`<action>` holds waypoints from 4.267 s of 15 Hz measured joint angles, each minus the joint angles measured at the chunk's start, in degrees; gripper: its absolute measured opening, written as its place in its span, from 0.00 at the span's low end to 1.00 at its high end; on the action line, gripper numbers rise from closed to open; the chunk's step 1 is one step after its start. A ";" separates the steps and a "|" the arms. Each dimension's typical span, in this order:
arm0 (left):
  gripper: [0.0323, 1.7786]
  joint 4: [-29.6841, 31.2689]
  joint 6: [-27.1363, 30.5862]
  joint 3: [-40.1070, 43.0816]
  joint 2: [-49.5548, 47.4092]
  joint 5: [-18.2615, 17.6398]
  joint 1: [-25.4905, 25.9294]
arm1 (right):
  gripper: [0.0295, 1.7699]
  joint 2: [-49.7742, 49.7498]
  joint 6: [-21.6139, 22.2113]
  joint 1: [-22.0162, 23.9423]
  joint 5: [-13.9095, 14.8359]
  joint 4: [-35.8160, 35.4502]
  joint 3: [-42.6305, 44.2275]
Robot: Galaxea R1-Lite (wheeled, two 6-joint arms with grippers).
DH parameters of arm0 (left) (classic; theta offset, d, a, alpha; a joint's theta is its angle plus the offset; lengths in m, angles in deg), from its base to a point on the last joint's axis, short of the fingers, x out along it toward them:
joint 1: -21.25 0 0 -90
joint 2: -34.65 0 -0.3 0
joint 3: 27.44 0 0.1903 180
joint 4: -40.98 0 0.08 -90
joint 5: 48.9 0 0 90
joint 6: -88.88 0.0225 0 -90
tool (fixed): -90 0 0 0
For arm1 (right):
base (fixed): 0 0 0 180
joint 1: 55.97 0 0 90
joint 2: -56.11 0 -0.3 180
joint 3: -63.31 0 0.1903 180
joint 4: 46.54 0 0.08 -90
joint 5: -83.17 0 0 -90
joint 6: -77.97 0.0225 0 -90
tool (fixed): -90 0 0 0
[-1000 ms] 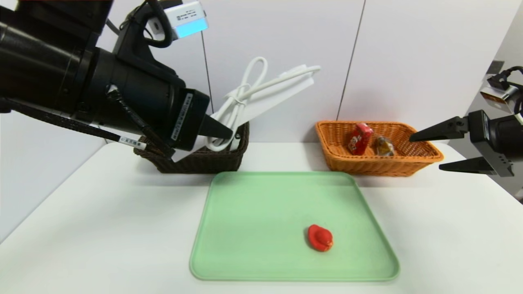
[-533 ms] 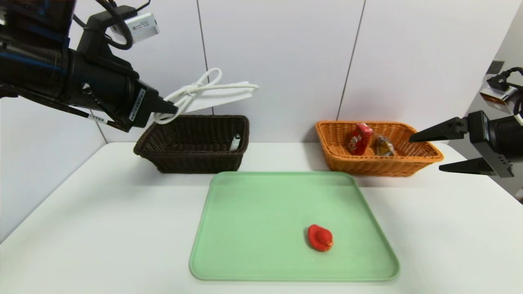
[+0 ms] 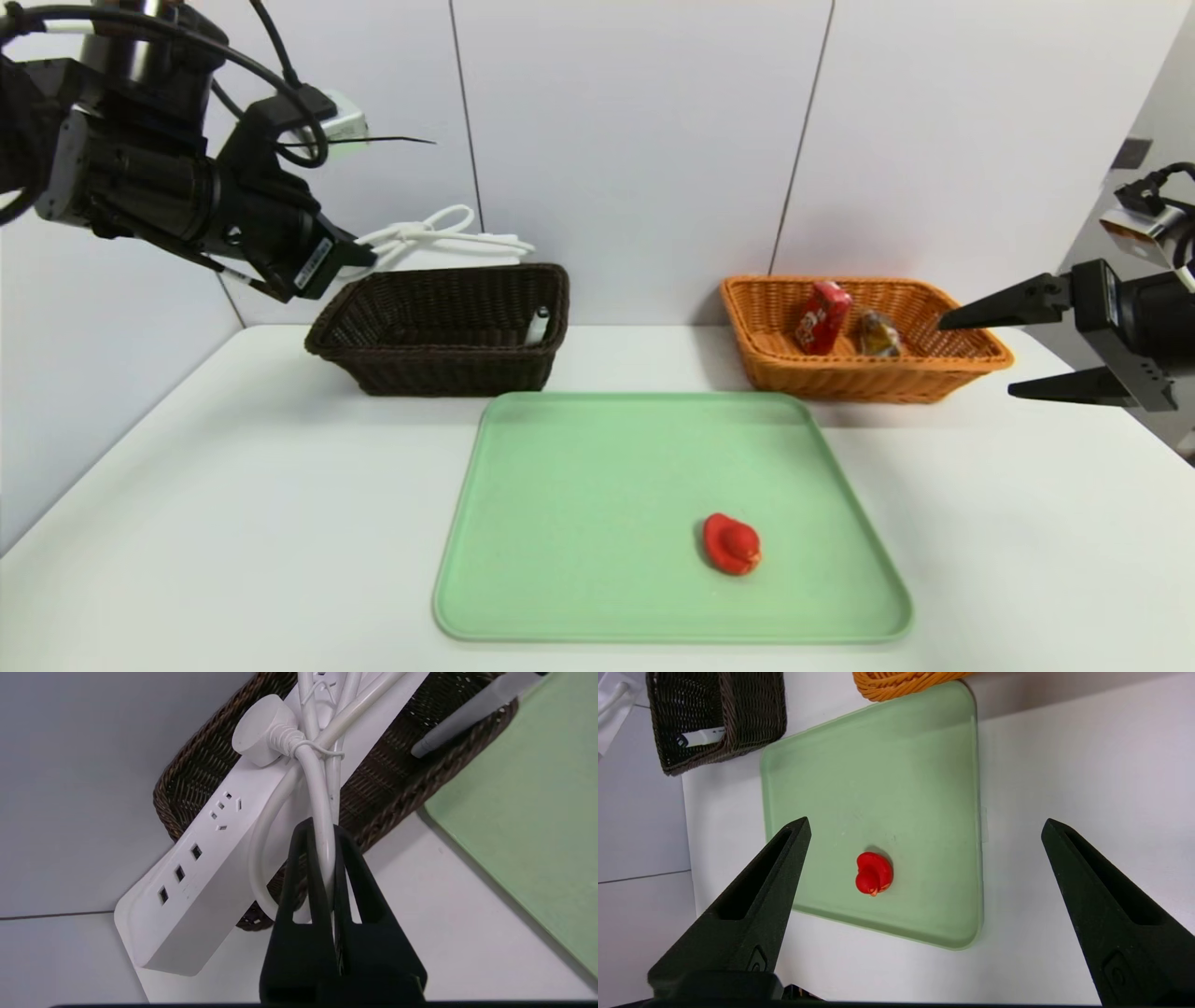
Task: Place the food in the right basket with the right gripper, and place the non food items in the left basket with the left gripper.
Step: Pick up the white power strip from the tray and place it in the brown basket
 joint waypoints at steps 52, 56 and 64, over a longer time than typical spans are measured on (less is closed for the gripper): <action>0.39 1.60 30.68 -16.48 22.88 4.22 1.66 | 0.97 4.05 -0.09 3.45 -0.11 -0.32 -1.88; 0.61 1.60 29.77 -16.57 22.14 4.00 1.63 | 0.97 3.91 -0.07 3.54 -0.11 -0.32 -1.88; 0.83 -2.08 0.78 -16.74 13.29 3.54 -11.80 | 0.97 3.61 0.01 4.17 -0.17 -0.24 -1.90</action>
